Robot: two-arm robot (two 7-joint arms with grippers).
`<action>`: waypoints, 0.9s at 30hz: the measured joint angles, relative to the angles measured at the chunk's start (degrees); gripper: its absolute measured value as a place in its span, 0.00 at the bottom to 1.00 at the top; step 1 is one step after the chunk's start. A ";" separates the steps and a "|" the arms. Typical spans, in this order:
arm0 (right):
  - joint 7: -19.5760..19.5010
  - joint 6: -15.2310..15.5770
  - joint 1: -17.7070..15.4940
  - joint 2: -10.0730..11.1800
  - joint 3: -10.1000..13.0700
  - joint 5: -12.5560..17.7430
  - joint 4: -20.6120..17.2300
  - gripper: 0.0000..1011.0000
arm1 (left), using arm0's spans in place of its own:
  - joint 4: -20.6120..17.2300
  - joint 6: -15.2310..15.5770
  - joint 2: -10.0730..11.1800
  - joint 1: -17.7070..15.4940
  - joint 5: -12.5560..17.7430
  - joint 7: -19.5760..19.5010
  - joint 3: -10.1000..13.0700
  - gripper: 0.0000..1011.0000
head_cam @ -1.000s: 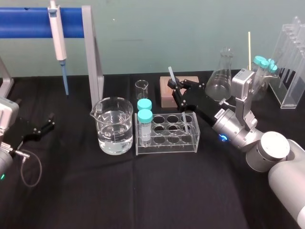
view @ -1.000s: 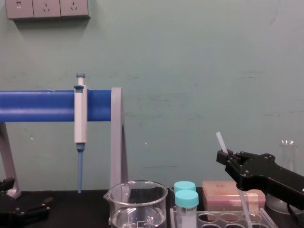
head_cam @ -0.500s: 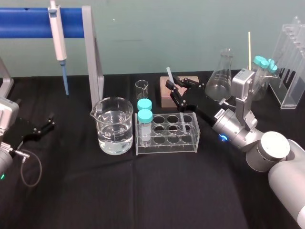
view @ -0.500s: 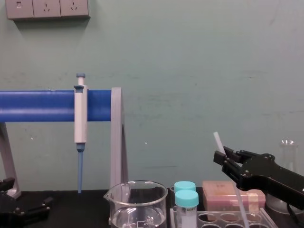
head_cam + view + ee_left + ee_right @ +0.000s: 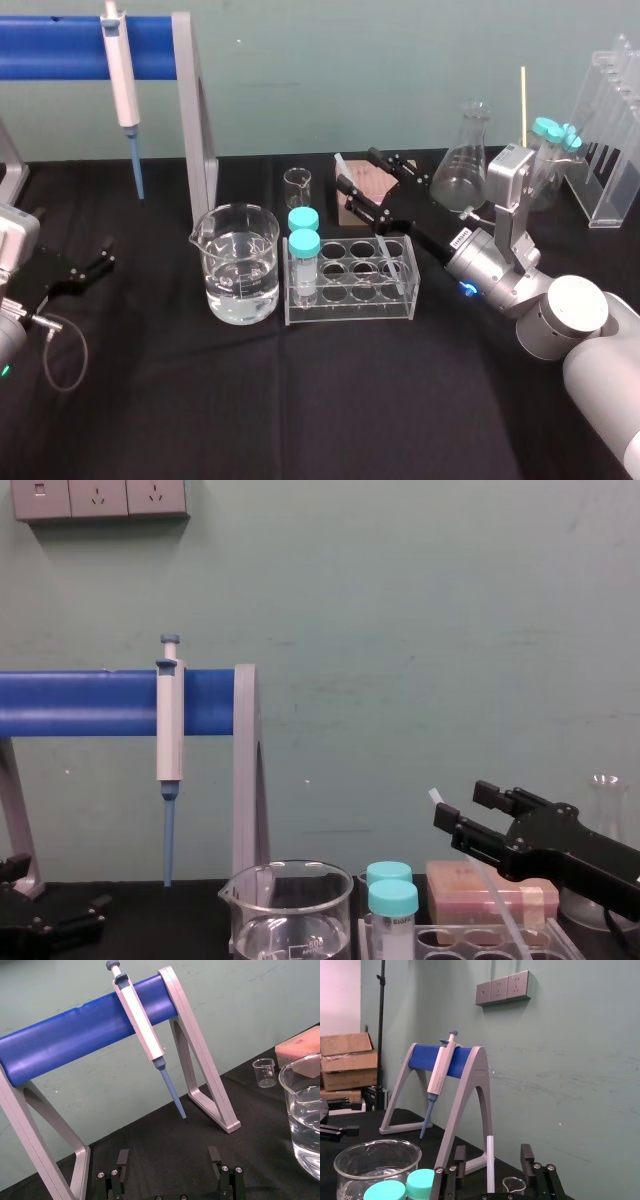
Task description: Pick up the stirring rod with one hand, then place it down.
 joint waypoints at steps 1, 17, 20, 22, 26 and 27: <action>0.01 0.00 0.00 0.00 0.00 0.00 0.00 0.68 | 0.00 0.00 0.00 0.00 0.00 0.00 0.00 0.99; -0.23 0.06 -0.25 0.08 0.03 -0.19 -0.61 0.99 | 0.00 0.00 0.00 0.00 0.00 0.00 0.00 0.99; -3.00 0.76 -1.92 0.58 0.43 -1.38 -4.49 0.99 | 0.00 0.00 0.00 0.00 0.00 0.00 0.00 0.99; -4.59 1.42 -3.03 0.85 0.91 -1.88 -6.88 0.99 | 0.00 0.00 0.00 0.00 0.00 0.00 0.00 0.99; -10.32 4.23 -6.88 1.41 2.91 -2.93 -14.52 0.99 | 0.00 0.00 0.00 0.00 0.00 0.00 0.00 0.99; -11.48 4.96 -7.62 1.47 3.34 -3.16 -15.90 0.99 | 0.00 0.00 0.00 0.00 0.00 0.00 0.00 0.99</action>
